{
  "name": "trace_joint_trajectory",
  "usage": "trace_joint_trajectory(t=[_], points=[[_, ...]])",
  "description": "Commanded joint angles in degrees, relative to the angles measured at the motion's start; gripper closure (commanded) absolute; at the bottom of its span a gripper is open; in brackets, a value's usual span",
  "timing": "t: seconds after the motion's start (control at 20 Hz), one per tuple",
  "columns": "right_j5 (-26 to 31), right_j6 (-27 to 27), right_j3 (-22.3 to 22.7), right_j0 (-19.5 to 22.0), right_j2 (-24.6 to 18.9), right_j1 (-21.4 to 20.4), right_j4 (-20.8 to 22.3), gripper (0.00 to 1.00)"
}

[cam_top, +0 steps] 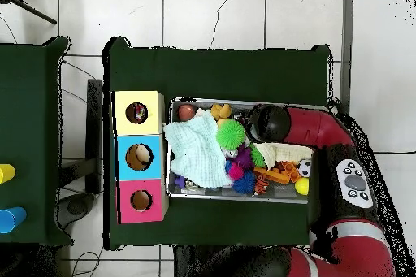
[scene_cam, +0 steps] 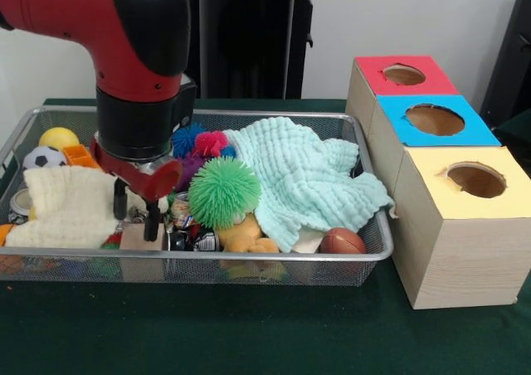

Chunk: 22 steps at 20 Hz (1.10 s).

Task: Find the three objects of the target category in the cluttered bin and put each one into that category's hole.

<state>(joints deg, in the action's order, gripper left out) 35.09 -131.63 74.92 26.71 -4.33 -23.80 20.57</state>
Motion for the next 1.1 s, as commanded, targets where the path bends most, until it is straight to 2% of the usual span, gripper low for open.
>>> trace_joint_trajectory(t=[0.05, 0.15, 0.2, 0.65, 0.95, 1.1], points=[[9.1, -2.0, -1.5, -1.7, 6.0, -1.1, 2.2, 0.00], [9.5, 0.0, -2.1, -1.4, 6.1, -1.1, 2.1, 0.00], [9.0, 0.3, -1.9, -1.3, 6.4, -1.3, 1.5, 1.00], [8.1, 0.9, -1.0, -1.4, 6.4, -2.1, 0.8, 1.00], [8.0, 1.9, -3.5, -0.6, 5.4, 0.8, 0.4, 1.00], [7.9, 2.0, -2.7, -0.8, 5.1, 0.3, 0.0, 1.00]])
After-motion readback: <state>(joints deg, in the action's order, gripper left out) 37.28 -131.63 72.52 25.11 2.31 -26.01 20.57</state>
